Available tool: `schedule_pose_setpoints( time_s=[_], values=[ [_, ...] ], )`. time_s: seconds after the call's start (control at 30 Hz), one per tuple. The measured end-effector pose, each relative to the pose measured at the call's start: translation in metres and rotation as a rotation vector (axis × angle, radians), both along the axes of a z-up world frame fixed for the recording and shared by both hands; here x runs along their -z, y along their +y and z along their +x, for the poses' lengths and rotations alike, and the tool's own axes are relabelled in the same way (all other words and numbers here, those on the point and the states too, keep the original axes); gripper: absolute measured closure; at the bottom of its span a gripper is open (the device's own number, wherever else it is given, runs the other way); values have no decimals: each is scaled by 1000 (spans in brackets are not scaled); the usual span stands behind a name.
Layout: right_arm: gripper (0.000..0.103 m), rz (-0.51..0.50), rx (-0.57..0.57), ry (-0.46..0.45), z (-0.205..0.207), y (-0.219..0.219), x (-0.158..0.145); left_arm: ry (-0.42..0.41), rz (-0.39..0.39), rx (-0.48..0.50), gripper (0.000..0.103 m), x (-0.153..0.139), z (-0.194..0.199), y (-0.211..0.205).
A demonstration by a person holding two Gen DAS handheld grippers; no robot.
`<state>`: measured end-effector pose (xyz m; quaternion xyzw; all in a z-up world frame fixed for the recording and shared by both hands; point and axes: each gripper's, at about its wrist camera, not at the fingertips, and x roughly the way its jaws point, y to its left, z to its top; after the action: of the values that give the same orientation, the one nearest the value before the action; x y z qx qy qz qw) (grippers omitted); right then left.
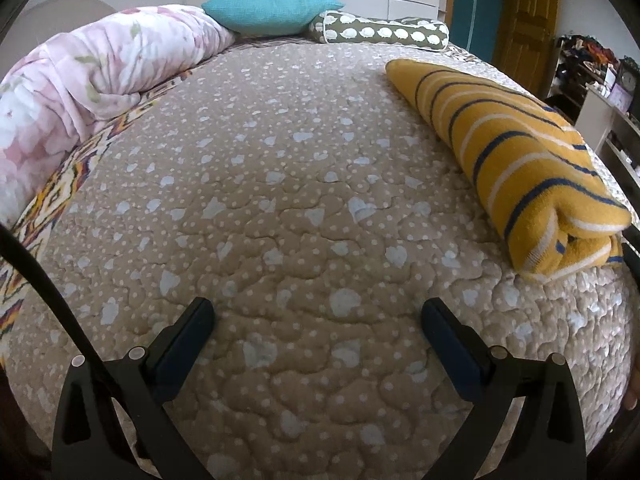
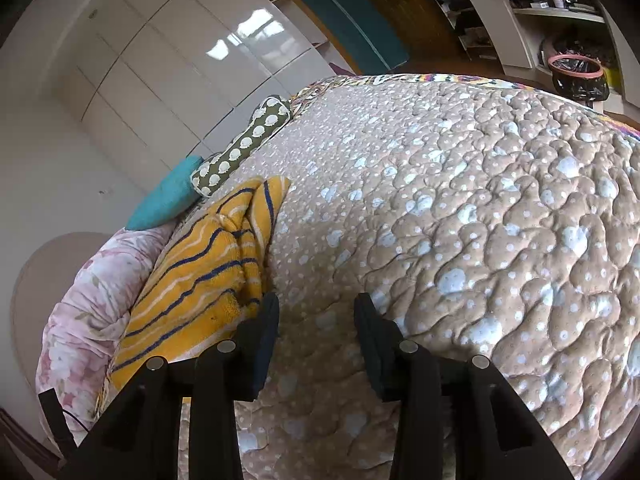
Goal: Fold small clothes
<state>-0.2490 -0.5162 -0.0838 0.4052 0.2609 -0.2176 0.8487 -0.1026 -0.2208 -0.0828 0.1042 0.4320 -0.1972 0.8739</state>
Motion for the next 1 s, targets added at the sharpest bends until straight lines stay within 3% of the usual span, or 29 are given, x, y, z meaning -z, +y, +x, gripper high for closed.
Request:
schedule_pose_setpoints(
  time_s=[0.2,0.4,0.5,0.67,0.8,0.83,0.9,1.0],
  values=[
    [60,-1,-1,1,0,1,1,-105,-29,-21,0,-29,-21,11],
    [60,-2,0,3,0,1,0,-425,-67,-114,0,-87,-56,38],
    [60,-7,0,14,1,1,1,-515,-108,-143,0,-105,-68,48],
    [60,-20,1,43,6,2,2,-441,-149,-58,0,-108,-68,52],
    [60,-35,0,80,10,2,1,-382,-105,-60,0,-101,-62,55],
    [61,-46,-6,125,13,3,-3,-357,-109,-50,0,-99,-60,56],
    [58,-93,-21,206,19,12,-17,-324,-97,-69,0,-95,-55,61],
    [56,-185,-58,168,20,36,-55,-302,-99,-78,0,-88,-53,66]
  ],
)
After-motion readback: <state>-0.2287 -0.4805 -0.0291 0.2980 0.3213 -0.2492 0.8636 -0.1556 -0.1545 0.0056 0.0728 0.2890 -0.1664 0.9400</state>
